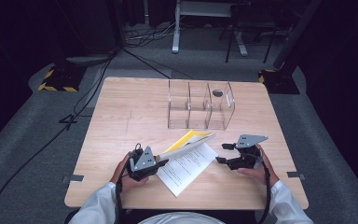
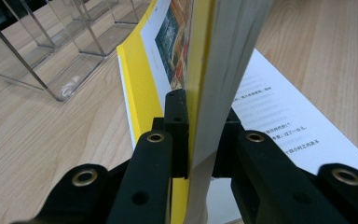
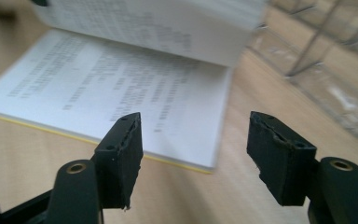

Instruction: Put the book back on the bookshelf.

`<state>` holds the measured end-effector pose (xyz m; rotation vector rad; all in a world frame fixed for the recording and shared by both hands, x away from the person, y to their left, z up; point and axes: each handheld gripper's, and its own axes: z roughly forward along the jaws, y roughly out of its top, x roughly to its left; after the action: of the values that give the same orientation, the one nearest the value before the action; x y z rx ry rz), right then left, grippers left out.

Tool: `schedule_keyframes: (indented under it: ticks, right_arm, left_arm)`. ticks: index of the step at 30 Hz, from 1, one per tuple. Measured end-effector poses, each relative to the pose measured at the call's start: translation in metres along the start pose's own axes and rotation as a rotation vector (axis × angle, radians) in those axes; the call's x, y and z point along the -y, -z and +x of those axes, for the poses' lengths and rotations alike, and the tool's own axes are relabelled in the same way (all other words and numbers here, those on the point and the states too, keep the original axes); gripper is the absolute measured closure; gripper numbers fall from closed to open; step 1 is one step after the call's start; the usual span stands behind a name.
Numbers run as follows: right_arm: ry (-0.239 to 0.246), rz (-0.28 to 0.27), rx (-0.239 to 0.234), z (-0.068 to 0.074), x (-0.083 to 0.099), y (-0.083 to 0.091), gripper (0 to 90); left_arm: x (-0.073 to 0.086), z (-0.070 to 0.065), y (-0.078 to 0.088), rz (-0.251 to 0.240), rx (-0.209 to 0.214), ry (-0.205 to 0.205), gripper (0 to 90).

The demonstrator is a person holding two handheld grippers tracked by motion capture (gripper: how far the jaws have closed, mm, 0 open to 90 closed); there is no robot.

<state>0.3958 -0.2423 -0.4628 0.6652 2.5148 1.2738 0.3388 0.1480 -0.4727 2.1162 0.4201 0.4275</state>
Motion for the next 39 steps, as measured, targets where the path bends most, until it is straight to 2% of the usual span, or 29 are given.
schedule_keyframes:
  ticks: [1, 2, 4, 6, 7, 9, 12, 13, 15, 17, 21, 23, 25, 26, 27, 30, 32, 34, 37, 39]
  right_arm:
    - [0.015, -0.026, -0.018, -0.004, -0.002, -0.002, 35.1]
    - [0.026, -0.027, -0.012, -0.005, -0.004, -0.005, 34.2]
    - [0.037, -0.034, -0.011, -0.006, -0.007, -0.007, 34.3]
    - [0.026, -0.073, -0.052, -0.009, -0.010, -0.011, 34.4]
    - [0.038, -0.074, -0.062, -0.009, -0.013, -0.013, 34.2]
    - [0.082, -0.083, -0.045, -0.008, -0.018, -0.016, 34.2]
    - [0.094, -0.143, -0.071, -0.010, -0.024, -0.019, 35.5]
    - [0.117, -0.143, -0.086, -0.009, -0.025, -0.021, 36.5]
    - [0.158, -0.127, -0.055, -0.006, -0.027, -0.027, 36.8]
    - [0.143, -0.148, -0.086, -0.007, -0.029, -0.032, 36.7]
    - [0.183, -0.152, -0.102, -0.006, -0.031, -0.040, 39.2]
    - [0.189, -0.164, -0.137, -0.005, -0.031, -0.041, 49.4]
    - [0.199, -0.171, -0.144, -0.004, -0.032, -0.040, 52.8]
    - [0.215, -0.166, -0.147, -0.003, -0.033, -0.040, 55.0]
    - [0.229, -0.163, -0.162, -0.002, -0.033, -0.038, 60.3]
    - [0.255, -0.158, -0.210, 0.002, -0.032, -0.034, 66.6]
    - [0.292, -0.144, -0.216, 0.007, -0.031, -0.033, 70.8]
    - [0.309, -0.141, -0.220, 0.011, -0.029, -0.032, 73.6]
    - [0.344, -0.132, -0.220, 0.021, -0.029, -0.028, 77.1]
    - [0.358, -0.137, -0.218, 0.028, -0.031, -0.024, 79.1]
  left_arm:
    - [0.001, 0.001, 0.002, -0.001, 0.008, -0.008, 81.1]
    - [0.002, 0.003, 0.004, -0.001, 0.031, -0.007, 81.1]
    - [0.003, 0.004, 0.005, -0.003, 0.038, -0.005, 81.0]
    - [0.005, 0.007, 0.008, -0.007, 0.049, -0.001, 80.9]
    - [0.006, 0.008, 0.008, -0.010, 0.061, 0.005, 80.9]
    - [0.008, 0.011, 0.010, -0.014, 0.077, 0.008, 80.9]
    - [0.010, 0.014, 0.013, -0.017, 0.100, 0.010, 80.8]
    - [0.010, 0.015, 0.014, -0.017, 0.110, 0.007, 80.8]
    - [0.011, 0.016, 0.015, -0.014, 0.125, 0.001, 80.7]
    - [0.011, 0.017, 0.015, -0.013, 0.131, 0.003, 80.7]
    - [0.012, 0.020, 0.017, -0.015, 0.150, 0.003, 80.7]
    - [0.013, 0.022, 0.017, -0.020, 0.145, 0.011, 80.6]
    - [0.013, 0.023, 0.018, -0.017, 0.142, 0.011, 80.4]
    - [0.014, 0.024, 0.019, -0.010, 0.126, 0.002, 80.0]
    - [0.014, 0.025, 0.020, -0.003, 0.117, 0.007, 79.2]
    - [0.016, 0.027, 0.020, 0.011, 0.087, 0.011, 75.8]
    - [0.017, 0.029, 0.020, 0.023, 0.068, 0.017, 73.1]
    - [0.018, 0.030, 0.020, 0.027, 0.059, 0.026, 69.4]
    - [0.016, 0.030, 0.020, 0.045, 0.005, 0.031, 61.9]
    - [0.013, 0.029, 0.021, 0.043, -0.013, 0.039, 55.4]
